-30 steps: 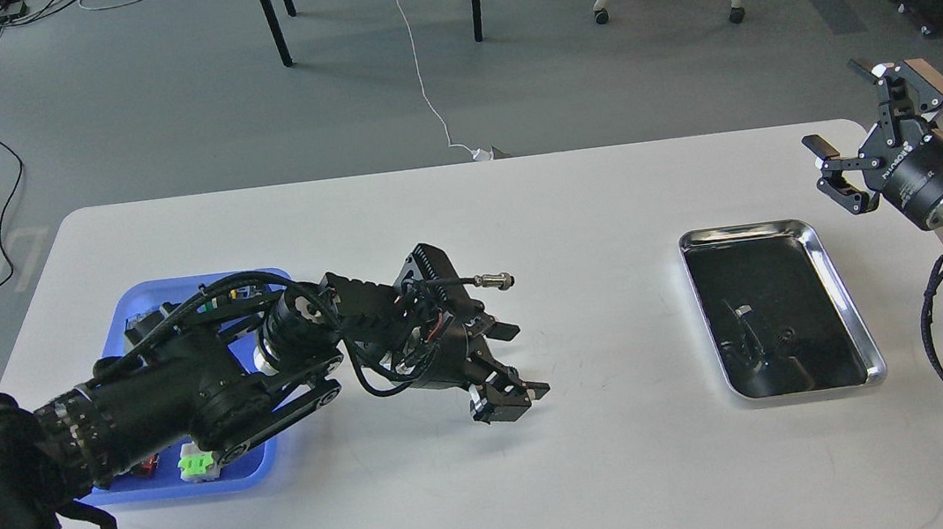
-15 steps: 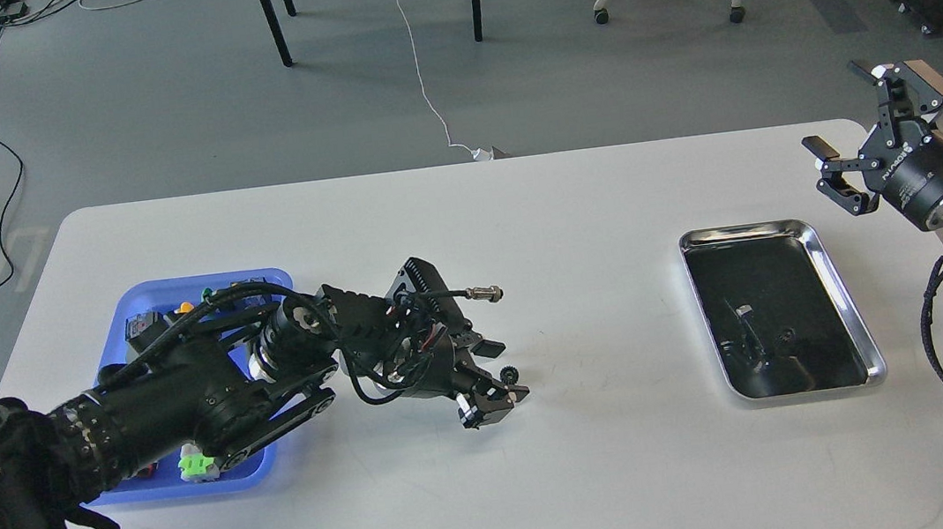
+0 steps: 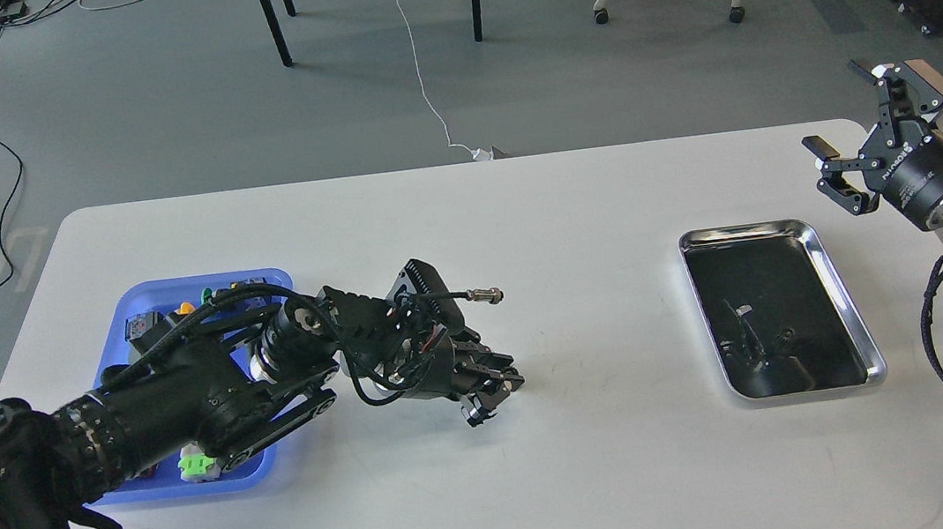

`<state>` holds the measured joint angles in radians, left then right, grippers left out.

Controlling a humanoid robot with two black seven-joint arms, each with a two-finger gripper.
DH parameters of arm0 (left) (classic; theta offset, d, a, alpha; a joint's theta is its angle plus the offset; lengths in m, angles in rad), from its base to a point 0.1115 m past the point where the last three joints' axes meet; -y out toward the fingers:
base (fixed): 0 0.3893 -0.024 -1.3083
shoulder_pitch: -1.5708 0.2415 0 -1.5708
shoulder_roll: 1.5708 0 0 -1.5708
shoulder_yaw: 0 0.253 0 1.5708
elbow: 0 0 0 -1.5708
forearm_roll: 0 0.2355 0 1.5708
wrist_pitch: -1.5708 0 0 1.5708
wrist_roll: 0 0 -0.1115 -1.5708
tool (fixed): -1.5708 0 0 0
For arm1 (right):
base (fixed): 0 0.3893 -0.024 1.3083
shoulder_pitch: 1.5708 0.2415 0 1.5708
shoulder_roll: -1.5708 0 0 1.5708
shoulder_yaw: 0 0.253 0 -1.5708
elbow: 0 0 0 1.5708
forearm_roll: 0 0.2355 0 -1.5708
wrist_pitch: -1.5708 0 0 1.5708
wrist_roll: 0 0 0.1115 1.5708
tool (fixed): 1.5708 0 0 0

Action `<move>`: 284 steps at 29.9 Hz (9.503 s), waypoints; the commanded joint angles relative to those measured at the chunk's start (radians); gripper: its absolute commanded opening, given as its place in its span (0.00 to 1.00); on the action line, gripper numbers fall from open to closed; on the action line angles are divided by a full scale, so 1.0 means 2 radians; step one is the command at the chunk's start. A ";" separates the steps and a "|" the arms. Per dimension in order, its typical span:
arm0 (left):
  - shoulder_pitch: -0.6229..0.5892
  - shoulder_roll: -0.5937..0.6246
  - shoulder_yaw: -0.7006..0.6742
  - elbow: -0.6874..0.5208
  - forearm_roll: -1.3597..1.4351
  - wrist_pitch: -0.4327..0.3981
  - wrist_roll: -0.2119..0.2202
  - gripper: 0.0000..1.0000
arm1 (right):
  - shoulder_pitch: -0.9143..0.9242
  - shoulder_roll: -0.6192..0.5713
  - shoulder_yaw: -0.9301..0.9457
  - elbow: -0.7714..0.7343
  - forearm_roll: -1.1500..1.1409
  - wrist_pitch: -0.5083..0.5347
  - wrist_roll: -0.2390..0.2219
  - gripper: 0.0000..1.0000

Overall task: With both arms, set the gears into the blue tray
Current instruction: 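Lower the left gripper and grasp the black gear on the table, then carry the black gear with the left gripper over the blue tray, then release the black gear into the blue tray and lift the left gripper, then move the right gripper back over the metal tray, then lower the right gripper and grasp another small black gear, then carry the second black gear with the right gripper toward the table center, then release the second gear on the table and retract the right arm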

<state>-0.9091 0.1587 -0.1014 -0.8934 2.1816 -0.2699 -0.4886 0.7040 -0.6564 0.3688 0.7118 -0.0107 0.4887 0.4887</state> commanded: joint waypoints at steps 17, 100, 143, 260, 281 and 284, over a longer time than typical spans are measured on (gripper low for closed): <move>-0.004 0.009 -0.005 -0.009 0.000 0.001 0.000 0.10 | 0.000 0.000 0.003 0.000 0.000 0.000 0.000 0.98; 0.049 0.345 -0.159 -0.128 -0.162 0.000 0.000 0.88 | -0.005 0.000 0.003 0.003 0.000 0.000 0.000 0.98; 0.224 0.196 -0.405 -0.148 -0.789 -0.022 0.085 0.98 | 0.247 -0.118 -0.296 0.208 -0.877 0.000 0.000 0.98; 0.226 0.202 -0.428 -0.153 -0.796 -0.021 0.084 0.98 | 0.334 0.328 -0.500 0.035 -0.620 -0.063 0.000 0.29; 0.229 0.217 -0.418 -0.155 -0.784 -0.021 0.069 0.98 | 0.341 0.251 -0.428 0.048 -0.485 -0.059 0.000 0.96; 0.229 0.219 -0.417 -0.162 -0.748 -0.021 0.063 0.98 | 0.329 0.196 -0.397 0.063 -0.416 -0.059 0.000 0.97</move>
<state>-0.4510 0.5915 -0.9378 -1.2063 0.6220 -0.3117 -0.3502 1.3845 -0.1611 -0.4871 0.8101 -0.9713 0.3696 0.4888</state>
